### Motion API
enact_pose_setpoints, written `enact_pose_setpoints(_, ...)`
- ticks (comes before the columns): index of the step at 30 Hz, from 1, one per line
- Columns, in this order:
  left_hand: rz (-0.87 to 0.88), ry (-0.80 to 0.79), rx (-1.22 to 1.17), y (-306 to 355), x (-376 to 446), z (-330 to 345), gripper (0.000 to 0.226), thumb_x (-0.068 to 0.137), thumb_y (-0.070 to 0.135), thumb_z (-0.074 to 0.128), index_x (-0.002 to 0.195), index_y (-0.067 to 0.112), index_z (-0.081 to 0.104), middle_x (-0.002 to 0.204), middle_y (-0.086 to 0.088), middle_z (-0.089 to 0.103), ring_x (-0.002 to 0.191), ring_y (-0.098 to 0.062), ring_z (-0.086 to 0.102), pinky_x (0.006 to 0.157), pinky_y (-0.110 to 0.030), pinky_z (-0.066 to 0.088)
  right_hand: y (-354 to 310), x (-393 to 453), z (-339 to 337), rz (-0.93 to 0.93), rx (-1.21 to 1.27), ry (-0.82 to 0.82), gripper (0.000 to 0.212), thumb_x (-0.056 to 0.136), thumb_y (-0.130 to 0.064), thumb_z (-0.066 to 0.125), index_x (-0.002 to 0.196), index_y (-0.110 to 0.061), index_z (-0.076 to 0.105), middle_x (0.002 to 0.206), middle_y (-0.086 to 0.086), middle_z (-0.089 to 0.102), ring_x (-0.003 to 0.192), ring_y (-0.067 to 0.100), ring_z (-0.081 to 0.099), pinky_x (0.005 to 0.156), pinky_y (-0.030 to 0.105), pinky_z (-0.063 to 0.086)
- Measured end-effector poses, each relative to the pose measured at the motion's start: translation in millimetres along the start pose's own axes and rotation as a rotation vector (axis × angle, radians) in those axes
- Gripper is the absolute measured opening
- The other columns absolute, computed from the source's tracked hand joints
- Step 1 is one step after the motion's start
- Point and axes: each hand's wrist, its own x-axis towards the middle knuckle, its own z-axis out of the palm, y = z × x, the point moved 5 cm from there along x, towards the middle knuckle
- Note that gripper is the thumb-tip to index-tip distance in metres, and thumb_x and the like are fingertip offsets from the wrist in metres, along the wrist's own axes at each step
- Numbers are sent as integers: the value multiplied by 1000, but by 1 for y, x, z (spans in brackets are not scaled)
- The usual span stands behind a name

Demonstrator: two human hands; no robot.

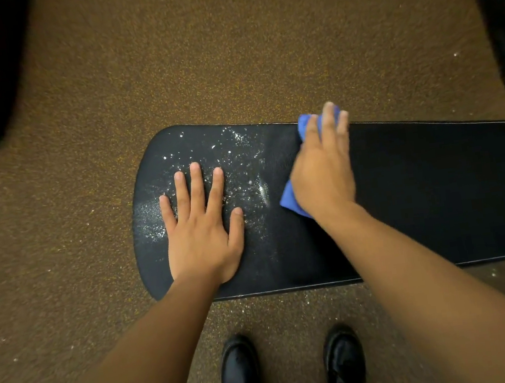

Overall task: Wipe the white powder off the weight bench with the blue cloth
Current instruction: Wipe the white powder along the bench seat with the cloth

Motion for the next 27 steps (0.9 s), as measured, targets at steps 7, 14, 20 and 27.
enact_pose_setpoints(7,4,3,-2,-1,1,1,68,96,53,20,158,29,9,166,-3,-3,152,-24,-11,121,-51,-4,-37,-93,15,-386,-30,-127,56,90,-8,36,145,3,30,157,23,19,145,44,12,115,50,21)
enact_pose_setpoints(14,1,-3,1,0,0,0,67,97,54,19,158,30,5,166,-2,-6,151,-24,-14,121,-52,-4,36,-38,-13,-47,-16,-52,54,89,-6,29,142,7,34,156,26,19,144,47,11,115,55,22)
enact_pose_setpoints(20,5,3,-10,0,2,1,67,96,52,22,158,30,9,166,-3,-3,152,-25,-10,121,-52,-4,-42,13,17,-115,-12,14,59,87,-2,28,145,5,31,157,25,15,145,45,8,119,51,13)
enact_pose_setpoints(27,4,-5,-14,-1,2,2,66,97,50,23,158,30,9,166,-3,-2,152,-24,-11,121,-53,-2,-17,-117,5,-409,-46,-157,56,87,-5,39,142,1,33,156,23,22,144,43,13,114,52,24)
